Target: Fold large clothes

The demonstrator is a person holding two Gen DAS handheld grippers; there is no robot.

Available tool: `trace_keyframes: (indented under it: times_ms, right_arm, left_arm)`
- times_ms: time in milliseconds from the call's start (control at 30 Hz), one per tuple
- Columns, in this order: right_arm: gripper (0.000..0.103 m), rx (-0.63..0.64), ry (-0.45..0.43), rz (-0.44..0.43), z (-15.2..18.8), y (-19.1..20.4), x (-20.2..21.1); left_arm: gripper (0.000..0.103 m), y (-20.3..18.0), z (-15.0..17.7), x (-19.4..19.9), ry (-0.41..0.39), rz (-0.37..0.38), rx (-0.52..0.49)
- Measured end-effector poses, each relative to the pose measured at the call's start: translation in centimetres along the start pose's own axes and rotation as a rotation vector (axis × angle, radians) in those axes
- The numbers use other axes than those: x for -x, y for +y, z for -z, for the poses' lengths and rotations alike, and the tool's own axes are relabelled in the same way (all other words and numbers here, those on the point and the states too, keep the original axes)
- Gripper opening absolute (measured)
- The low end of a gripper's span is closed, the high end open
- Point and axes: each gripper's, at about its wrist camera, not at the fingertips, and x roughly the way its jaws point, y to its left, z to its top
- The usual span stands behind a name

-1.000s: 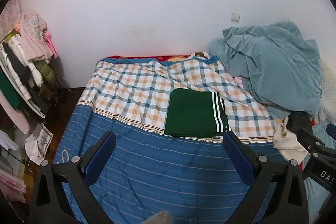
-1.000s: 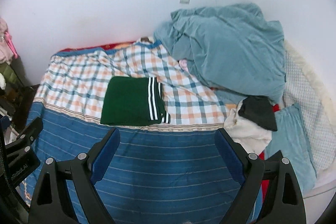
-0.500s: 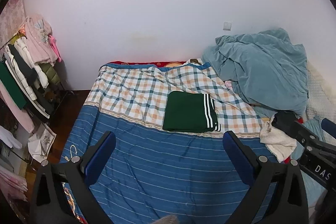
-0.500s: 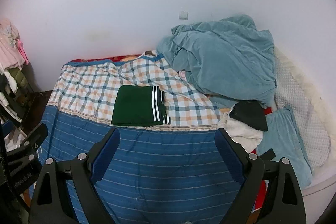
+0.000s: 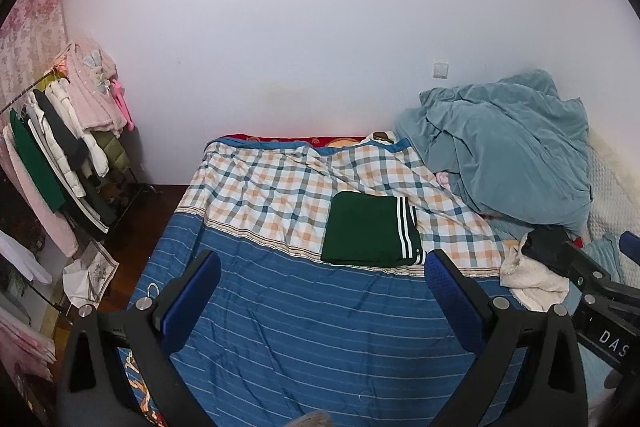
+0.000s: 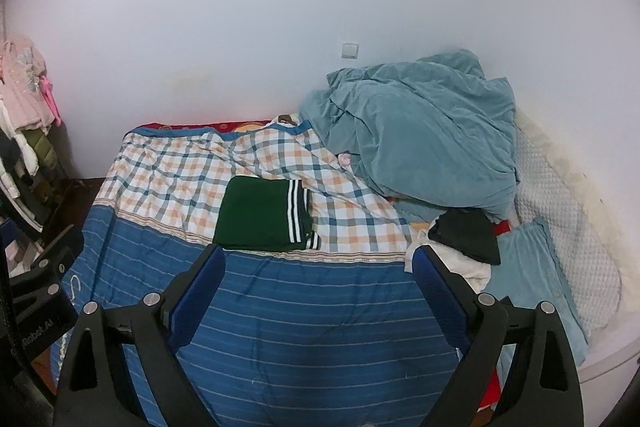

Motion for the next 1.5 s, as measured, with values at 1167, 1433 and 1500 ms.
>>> trace_keyframes:
  times_ms: [1167,1433,1500]
  right_arm:
    - [0.099,-0.005,-0.004,-0.045,-0.9,-0.1,-0.4]
    - [0.099,-0.003,-0.006,-0.045,-0.9,0.1,-0.6]
    - [0.099,-0.004,-0.008,-0.045,-1.0,0.2,-0.7]
  left_arm:
    - [0.103,0.5,-0.2,0.8,-0.008,-0.008,0.021]
    - [0.103,0.3,-0.5,0.8,-0.011,-0.007,0.019]
    - [0.103,0.2,-0.5,0.8,-0.01,-0.006,0.021]
